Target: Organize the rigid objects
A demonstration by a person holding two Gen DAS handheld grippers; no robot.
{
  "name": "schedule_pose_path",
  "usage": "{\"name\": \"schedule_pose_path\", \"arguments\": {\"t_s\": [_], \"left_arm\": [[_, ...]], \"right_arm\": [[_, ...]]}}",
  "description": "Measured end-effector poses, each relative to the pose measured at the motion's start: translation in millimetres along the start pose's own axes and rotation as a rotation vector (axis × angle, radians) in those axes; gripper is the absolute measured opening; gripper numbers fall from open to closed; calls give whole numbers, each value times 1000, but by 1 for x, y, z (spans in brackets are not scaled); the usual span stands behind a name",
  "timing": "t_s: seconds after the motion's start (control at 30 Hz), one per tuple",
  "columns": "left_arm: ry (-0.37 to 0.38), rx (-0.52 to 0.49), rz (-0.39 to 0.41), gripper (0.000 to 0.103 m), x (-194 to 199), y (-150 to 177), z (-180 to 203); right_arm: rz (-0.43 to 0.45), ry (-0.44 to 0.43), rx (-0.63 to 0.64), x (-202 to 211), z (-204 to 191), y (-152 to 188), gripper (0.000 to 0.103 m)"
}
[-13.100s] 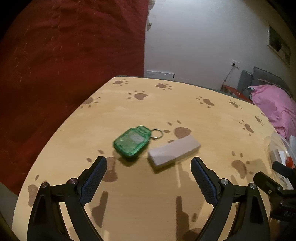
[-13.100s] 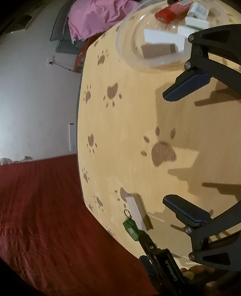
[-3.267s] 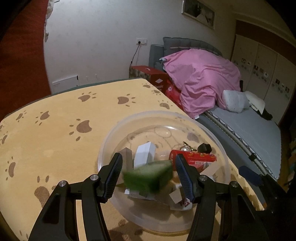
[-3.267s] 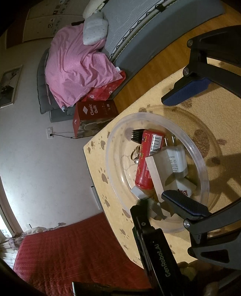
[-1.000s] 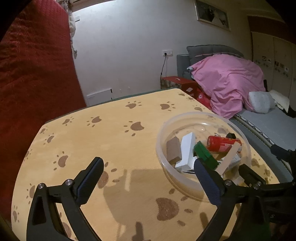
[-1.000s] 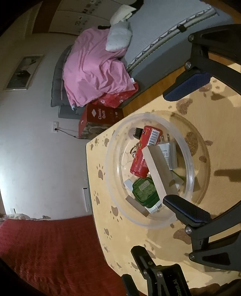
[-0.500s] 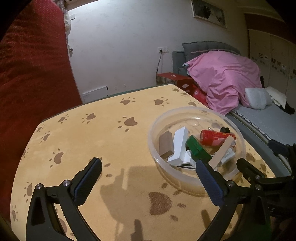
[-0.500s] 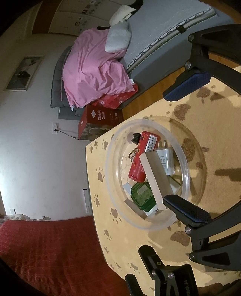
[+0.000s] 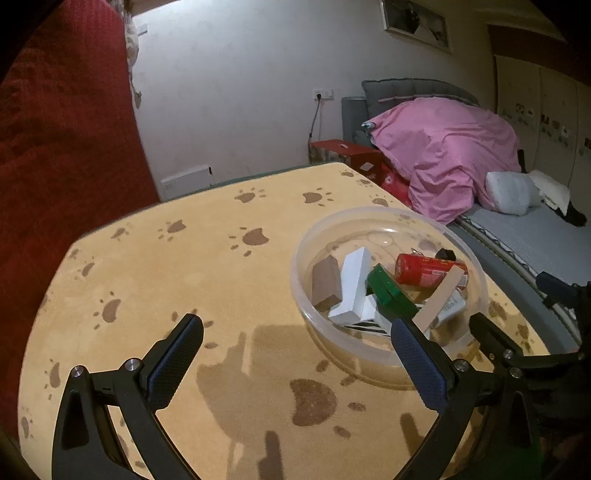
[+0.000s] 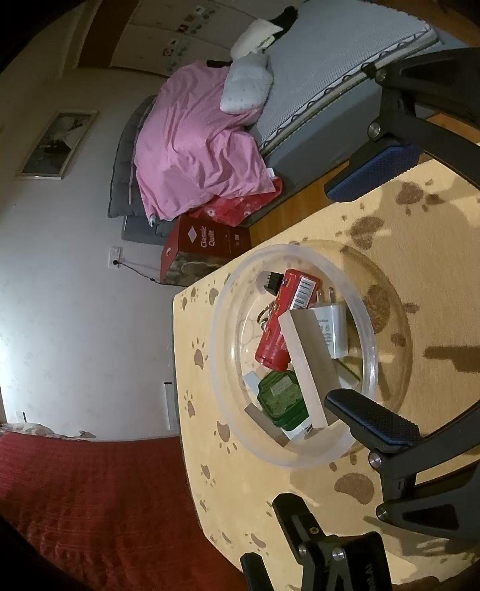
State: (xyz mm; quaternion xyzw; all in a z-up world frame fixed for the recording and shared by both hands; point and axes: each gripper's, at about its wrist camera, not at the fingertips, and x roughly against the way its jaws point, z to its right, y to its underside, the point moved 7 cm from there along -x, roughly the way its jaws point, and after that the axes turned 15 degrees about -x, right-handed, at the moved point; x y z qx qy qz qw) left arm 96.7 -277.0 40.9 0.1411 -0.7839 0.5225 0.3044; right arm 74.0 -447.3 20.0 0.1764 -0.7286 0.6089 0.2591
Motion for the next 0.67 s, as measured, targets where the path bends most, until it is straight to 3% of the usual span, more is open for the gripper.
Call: {"name": "schedule_pose_path", "arguments": {"t_s": [0.67], "left_arm": [[-24,-33,-1,103,-5,1,3]], "right_arm": [[-24,9,4,-4,4,6,103]]}}
